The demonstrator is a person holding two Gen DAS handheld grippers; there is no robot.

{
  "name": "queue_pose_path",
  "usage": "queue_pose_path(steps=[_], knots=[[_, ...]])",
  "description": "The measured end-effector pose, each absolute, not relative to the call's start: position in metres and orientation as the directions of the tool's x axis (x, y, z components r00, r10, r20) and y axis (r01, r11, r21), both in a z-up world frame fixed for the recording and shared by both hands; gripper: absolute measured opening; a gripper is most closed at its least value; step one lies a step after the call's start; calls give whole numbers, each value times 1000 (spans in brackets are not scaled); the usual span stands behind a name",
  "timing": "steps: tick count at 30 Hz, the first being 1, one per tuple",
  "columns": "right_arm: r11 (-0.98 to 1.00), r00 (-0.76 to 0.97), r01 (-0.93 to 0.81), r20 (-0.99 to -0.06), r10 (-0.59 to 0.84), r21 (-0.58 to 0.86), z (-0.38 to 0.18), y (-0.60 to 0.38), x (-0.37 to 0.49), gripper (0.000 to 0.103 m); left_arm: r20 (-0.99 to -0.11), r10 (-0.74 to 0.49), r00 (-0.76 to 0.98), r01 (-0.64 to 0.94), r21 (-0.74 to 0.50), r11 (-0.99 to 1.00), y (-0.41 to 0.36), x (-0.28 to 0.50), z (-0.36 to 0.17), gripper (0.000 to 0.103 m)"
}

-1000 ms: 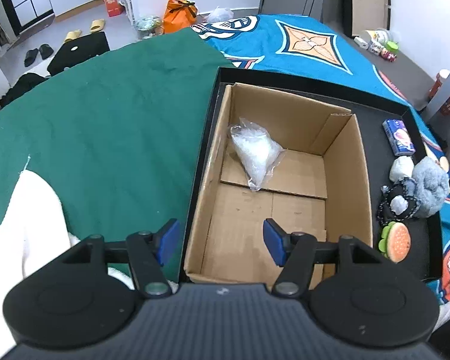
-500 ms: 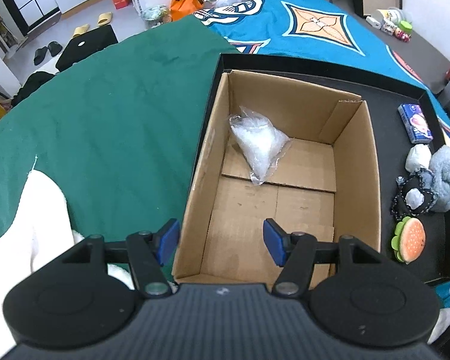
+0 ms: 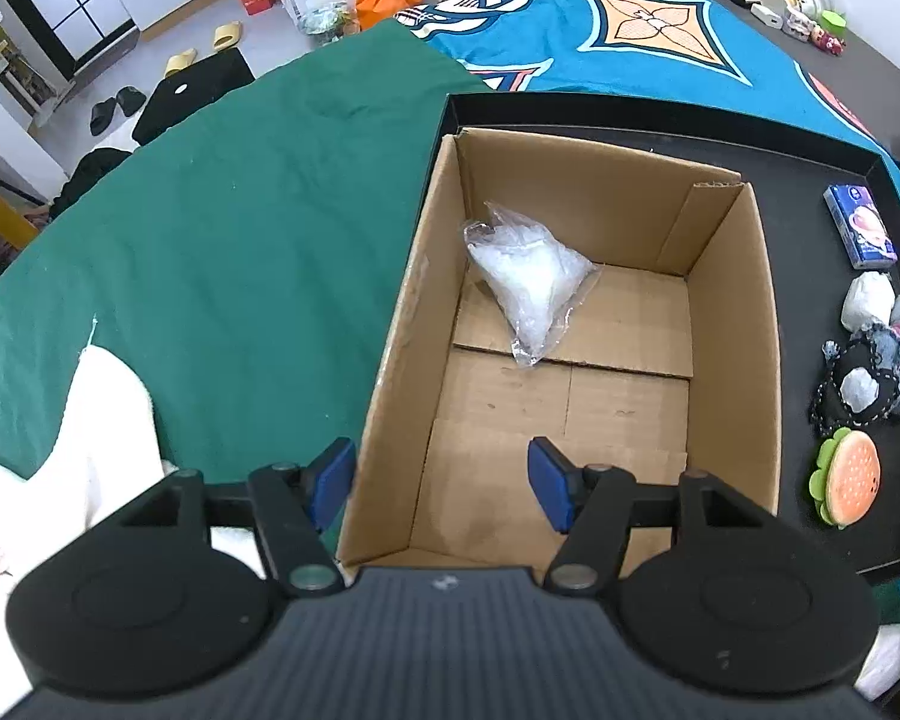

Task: Organize soft objects
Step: 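Move the right gripper to the grey fluffy plush and grasp it, then carry the grey plush with the right gripper into the box and release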

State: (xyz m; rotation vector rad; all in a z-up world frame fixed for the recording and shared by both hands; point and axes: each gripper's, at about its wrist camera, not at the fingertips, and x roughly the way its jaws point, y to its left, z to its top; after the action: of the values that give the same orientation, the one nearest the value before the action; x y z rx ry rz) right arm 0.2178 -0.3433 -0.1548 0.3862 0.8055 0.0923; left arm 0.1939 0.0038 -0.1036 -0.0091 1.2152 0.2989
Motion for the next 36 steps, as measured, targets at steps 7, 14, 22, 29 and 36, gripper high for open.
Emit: queue_pose_path(steps=[7, 14, 22, 29, 36], knots=[[936, 702, 45, -677, 219, 350, -152, -343, 215, 23, -920, 207, 334, -232, 133, 964, 6, 190, -100, 61], [939, 715, 50, -669, 204, 340, -141, -346, 208, 20, -919, 168, 357, -240, 84, 967, 14, 183, -96, 61], [949, 746, 51, -643, 172, 312, -126, -341, 194, 20, -906, 130, 403, -264, 21, 964, 27, 172, -91, 61], [953, 760, 46, -629, 161, 300, -119, -327, 186, 20, -895, 110, 431, -265, -9, 964, 34, 167, -89, 61], [964, 771, 2, -614, 168, 266, -104, -303, 180, 20, -889, 83, 451, -277, -50, 960, 44, 162, -88, 61]])
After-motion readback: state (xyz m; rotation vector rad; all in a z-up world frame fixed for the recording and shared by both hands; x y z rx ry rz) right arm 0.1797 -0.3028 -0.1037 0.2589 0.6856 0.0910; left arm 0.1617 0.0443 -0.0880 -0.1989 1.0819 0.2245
